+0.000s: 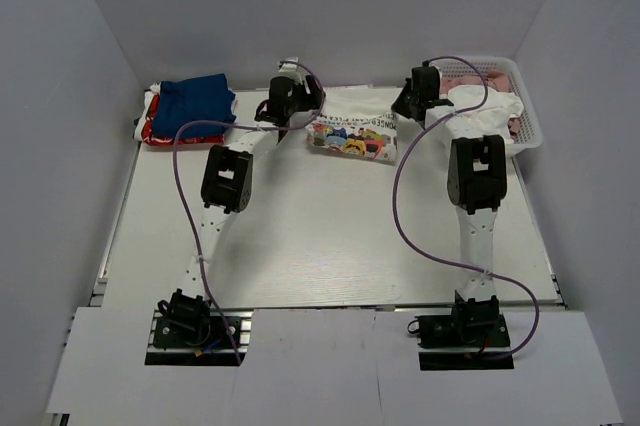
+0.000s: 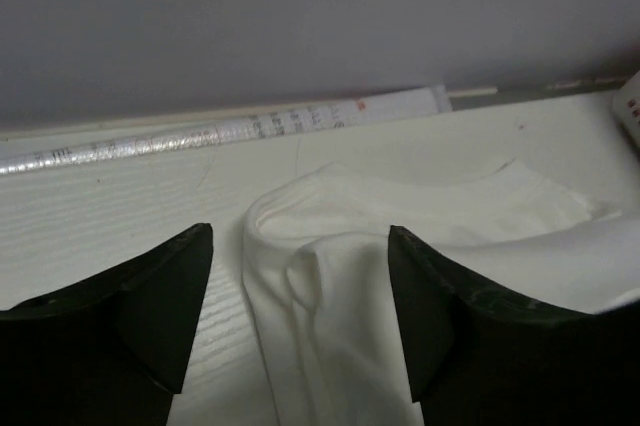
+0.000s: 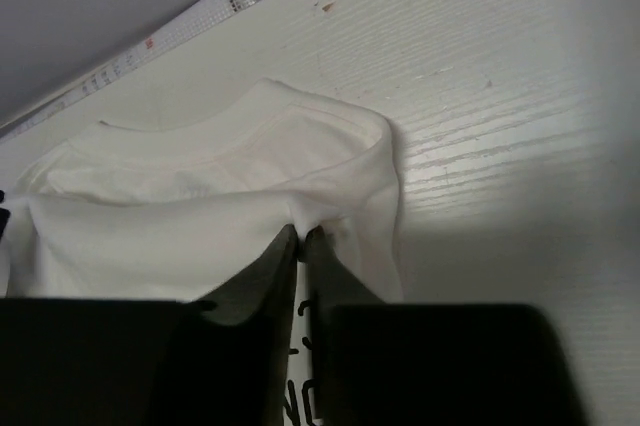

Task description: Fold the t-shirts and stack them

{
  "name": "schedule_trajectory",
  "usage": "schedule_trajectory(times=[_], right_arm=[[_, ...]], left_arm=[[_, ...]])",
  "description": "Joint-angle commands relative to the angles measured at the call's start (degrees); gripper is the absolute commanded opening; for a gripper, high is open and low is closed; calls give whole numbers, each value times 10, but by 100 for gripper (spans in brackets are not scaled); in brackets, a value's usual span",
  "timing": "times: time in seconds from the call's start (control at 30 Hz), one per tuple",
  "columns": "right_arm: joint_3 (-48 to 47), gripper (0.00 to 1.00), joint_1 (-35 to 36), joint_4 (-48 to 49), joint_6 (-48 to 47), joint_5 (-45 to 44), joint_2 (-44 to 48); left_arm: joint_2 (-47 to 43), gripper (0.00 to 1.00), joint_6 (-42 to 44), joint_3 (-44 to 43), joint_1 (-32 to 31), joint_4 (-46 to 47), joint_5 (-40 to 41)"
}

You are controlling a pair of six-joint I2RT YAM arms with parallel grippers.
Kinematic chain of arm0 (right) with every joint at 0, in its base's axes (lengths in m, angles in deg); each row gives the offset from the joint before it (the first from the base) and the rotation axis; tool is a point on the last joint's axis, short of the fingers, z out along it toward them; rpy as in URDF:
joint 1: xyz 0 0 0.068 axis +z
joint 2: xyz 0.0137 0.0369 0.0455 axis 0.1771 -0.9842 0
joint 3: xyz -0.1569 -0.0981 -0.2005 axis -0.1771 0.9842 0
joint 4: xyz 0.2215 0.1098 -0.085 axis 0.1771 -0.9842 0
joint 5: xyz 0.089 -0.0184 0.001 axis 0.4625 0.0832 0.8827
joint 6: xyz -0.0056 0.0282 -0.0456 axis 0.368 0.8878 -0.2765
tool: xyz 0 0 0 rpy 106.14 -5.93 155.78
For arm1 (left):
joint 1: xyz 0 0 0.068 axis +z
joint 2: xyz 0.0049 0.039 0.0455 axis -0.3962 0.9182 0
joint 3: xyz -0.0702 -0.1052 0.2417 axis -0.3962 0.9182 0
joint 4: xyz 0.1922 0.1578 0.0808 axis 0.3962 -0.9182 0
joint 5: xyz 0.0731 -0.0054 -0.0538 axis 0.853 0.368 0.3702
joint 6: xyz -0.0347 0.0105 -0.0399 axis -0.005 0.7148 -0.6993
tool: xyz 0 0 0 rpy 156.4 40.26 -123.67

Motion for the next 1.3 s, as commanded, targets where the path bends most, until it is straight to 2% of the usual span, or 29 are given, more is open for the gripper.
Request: schedule_trajectory(times=[0.0,0.07,0.1,0.13,0.2,0.23,0.3,0.33,0.4,0.53,0.6,0.7,0.9,1.0,1.23,1.27], right_arm=[[20,27,-8,74,5,-21,57],[6,65,-8,58,-15,-4,69],[6,82,-8,55,-23,12,76],[6,90,-5,53,-35,24,86],[10,90,-2,25,-43,24,100],[17,90,0,23,-43,56,107],[74,90,2,35,-32,73,148],[110,90,6,64,-27,98,178],[159,90,9,79,-8,119,198],[246,90,11,165,36,192,226],[257,90,7,176,56,238,210],[291,90,4,197,74,272,185],[297,90,2,165,76,269,127],[321,90,-3,135,78,247,114],[411,90,4,87,56,219,160],[458,90,9,86,46,219,170]], left_arm=[[-62,83,16,-32,4,54,5],[-84,99,24,-26,4,36,11],[-97,99,31,-26,4,28,11],[-126,99,31,-19,4,18,11],[-161,99,37,-1,-1,-18,11],[-178,99,37,26,-9,-29,5],[-230,99,37,61,-17,-60,-16],[-244,99,37,98,-23,-60,-54],[-276,99,-9,134,-31,-68,-88],[-288,99,-44,234,-41,-34,-178],[-274,99,-44,243,-48,-34,-178],[-232,99,-56,243,-48,-55,-220],[-149,99,-82,230,-42,-97,-220],[-143,99,-77,235,-37,-128,-205],[-248,99,-31,380,-49,-148,-125],[-262,99,-26,415,-49,-155,-125]])
